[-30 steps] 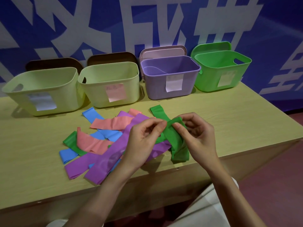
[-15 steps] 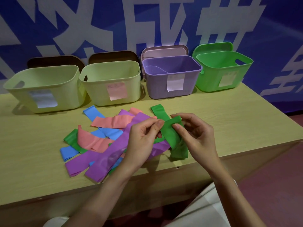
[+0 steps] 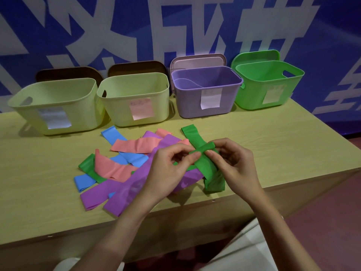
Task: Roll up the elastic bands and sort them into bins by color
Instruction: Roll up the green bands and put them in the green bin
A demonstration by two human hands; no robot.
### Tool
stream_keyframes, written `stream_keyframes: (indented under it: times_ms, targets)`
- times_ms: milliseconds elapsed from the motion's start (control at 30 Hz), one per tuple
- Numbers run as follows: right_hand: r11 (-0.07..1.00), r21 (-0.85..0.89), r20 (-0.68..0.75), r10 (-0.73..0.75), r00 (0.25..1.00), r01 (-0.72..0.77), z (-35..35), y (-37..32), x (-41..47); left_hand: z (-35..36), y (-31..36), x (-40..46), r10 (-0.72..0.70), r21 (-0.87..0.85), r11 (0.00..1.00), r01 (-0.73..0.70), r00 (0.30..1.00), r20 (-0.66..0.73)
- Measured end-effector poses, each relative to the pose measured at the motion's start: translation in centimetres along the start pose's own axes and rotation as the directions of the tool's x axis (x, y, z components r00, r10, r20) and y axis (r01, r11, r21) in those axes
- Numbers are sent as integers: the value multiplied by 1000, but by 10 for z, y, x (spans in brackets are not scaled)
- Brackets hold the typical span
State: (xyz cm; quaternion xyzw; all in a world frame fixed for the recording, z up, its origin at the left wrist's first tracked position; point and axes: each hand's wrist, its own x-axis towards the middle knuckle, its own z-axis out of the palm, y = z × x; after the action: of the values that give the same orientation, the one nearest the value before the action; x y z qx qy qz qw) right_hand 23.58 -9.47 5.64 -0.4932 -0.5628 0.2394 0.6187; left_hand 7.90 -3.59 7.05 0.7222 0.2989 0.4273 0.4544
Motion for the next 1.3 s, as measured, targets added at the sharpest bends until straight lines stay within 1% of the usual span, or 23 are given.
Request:
stream_keyframes:
  times_ms: [100,200,300,433,500,667,767,833,933,1000,1100,1167,1300]
  targets:
    - [999,31,7,5,1000,-5,0,0,-1,-1,-1,1,10,38,999,-11,1000,9]
    - [998,65,12,19,1000,-20,-1,1,-3,-1,0,0,4,19,1000,-4,999,37]
    - [998,57,17,35,999,-36,-2,2,-3,1,0,0,-30,-16,999,32,994,102]
    - [997,50,-19,55,998,-54,-3,3,-4,1,-6,1,-53,7,999,52,989,138]
    - [997,43,-24,65,998,-64,-4,4,-3,2,-5,1,-47,46,998,41,989,139]
    - [997,23,-21,68,997,-67,-4,4,-2,1,-3,-2,33,83,996,-36,999,32]
    - [998,19,-30,62,998,-61,-2,4,-2,1,-1,-1,32,104,994,-31,999,-4]
    - [997,62,-31,55,998,-53,0,3,-2,2,3,-1,13,68,998,-9,998,-54]
    - [990,134,-13,51,999,-49,1,2,-1,2,8,0,-46,-45,998,42,994,-98]
    - [989,144,8,41,999,-42,-1,0,0,2,11,0,-63,-104,993,56,996,-70]
    - [997,80,45,-6,999,2,-3,-4,-1,2,14,-2,-54,-126,991,52,998,-16]
    - [998,65,34,-20,999,18,-2,-4,-1,1,12,-2,-59,-109,992,59,998,10]
    - [999,45,-6,20,1000,-20,-1,0,-3,0,5,-1,-46,-23,999,47,998,50]
